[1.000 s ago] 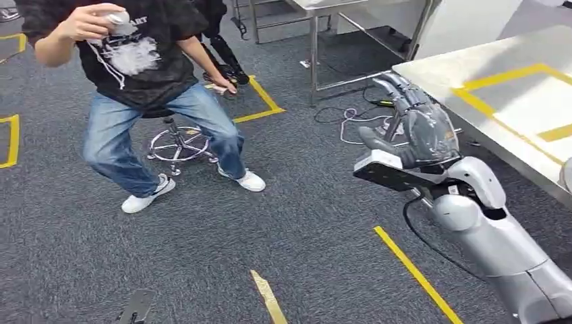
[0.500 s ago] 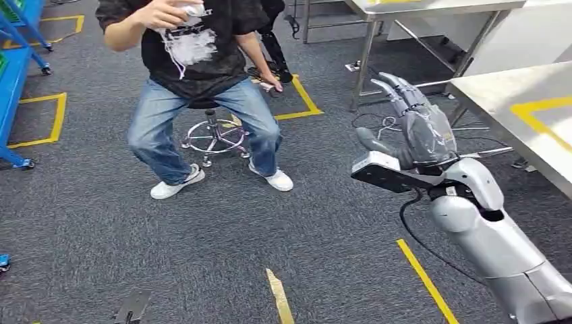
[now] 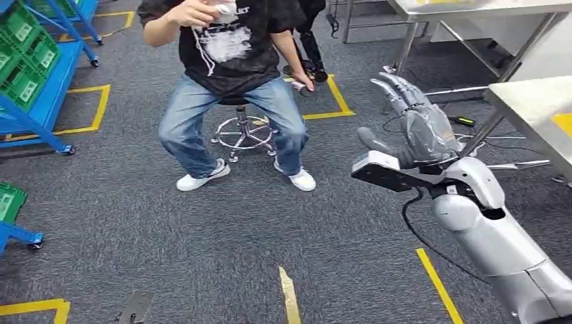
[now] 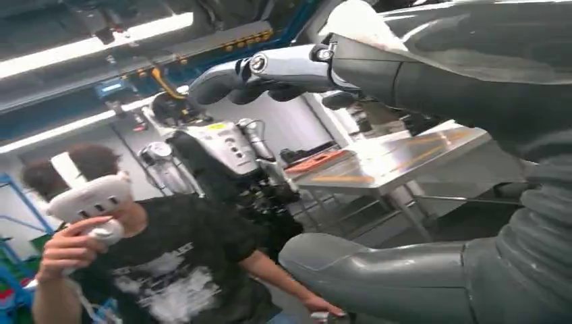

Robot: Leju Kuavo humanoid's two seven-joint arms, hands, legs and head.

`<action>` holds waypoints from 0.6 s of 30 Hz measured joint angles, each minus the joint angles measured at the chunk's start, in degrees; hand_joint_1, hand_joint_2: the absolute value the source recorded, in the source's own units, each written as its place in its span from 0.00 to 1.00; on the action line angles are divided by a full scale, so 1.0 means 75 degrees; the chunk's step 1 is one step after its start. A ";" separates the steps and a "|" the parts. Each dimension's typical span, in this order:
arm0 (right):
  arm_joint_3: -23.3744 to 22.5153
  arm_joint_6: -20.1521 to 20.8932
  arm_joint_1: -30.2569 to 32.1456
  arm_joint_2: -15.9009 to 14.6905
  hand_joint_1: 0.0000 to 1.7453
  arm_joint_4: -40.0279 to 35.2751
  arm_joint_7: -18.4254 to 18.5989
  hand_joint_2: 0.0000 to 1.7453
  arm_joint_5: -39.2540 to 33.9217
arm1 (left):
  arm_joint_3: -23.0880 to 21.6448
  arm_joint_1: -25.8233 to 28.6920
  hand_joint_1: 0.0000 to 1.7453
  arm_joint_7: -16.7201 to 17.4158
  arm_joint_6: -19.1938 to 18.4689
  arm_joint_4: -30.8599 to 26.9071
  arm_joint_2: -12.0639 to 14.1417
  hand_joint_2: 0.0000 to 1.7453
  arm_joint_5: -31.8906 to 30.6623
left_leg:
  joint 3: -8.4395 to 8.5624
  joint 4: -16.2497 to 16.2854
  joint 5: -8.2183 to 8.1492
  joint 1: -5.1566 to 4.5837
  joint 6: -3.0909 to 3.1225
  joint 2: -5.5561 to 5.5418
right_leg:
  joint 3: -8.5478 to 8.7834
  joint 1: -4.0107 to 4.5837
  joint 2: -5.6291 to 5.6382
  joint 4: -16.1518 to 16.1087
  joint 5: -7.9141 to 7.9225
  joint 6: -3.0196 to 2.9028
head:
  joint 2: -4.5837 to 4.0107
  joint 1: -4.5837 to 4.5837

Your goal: Take the parts from the cabinet and place them on the table.

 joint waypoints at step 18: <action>-0.0017 0.0009 0.0020 -0.0023 0.00 -0.0003 -0.0003 1.00 -0.0012 | -0.0006 -0.0041 0.00 -0.0009 0.0018 0.0000 -0.0006 0.00 -0.0009 | -0.0053 -0.0125 -0.0098 0.0029 0.0149 -0.0915 | -0.0298 -0.0003 0.0862 0.0164 0.0073 0.0183 | 0.0000 0.0023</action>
